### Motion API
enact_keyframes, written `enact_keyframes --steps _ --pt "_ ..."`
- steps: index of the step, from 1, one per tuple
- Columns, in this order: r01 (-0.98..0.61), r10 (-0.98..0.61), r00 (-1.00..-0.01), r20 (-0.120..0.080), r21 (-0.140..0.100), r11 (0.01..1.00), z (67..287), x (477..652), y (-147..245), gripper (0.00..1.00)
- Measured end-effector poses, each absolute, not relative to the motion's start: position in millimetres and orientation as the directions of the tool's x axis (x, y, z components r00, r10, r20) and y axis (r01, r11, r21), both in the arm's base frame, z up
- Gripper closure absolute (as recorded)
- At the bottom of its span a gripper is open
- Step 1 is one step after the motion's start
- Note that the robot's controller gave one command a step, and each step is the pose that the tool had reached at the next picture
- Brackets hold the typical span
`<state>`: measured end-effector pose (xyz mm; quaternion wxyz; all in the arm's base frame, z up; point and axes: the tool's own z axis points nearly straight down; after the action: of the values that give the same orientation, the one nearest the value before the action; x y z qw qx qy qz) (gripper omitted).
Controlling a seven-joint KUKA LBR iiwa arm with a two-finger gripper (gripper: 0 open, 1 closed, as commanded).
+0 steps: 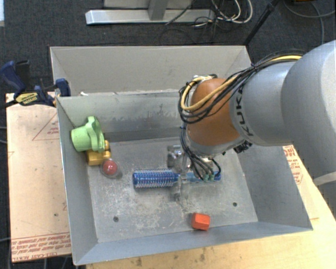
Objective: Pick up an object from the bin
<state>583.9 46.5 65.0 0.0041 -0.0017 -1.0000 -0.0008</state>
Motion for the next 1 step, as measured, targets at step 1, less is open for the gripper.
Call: enact_keyframes --steps 1 --pt "0.026 0.026 -1.000 -0.003 0.002 1.000 101.7 576.8 49.1 0.00"
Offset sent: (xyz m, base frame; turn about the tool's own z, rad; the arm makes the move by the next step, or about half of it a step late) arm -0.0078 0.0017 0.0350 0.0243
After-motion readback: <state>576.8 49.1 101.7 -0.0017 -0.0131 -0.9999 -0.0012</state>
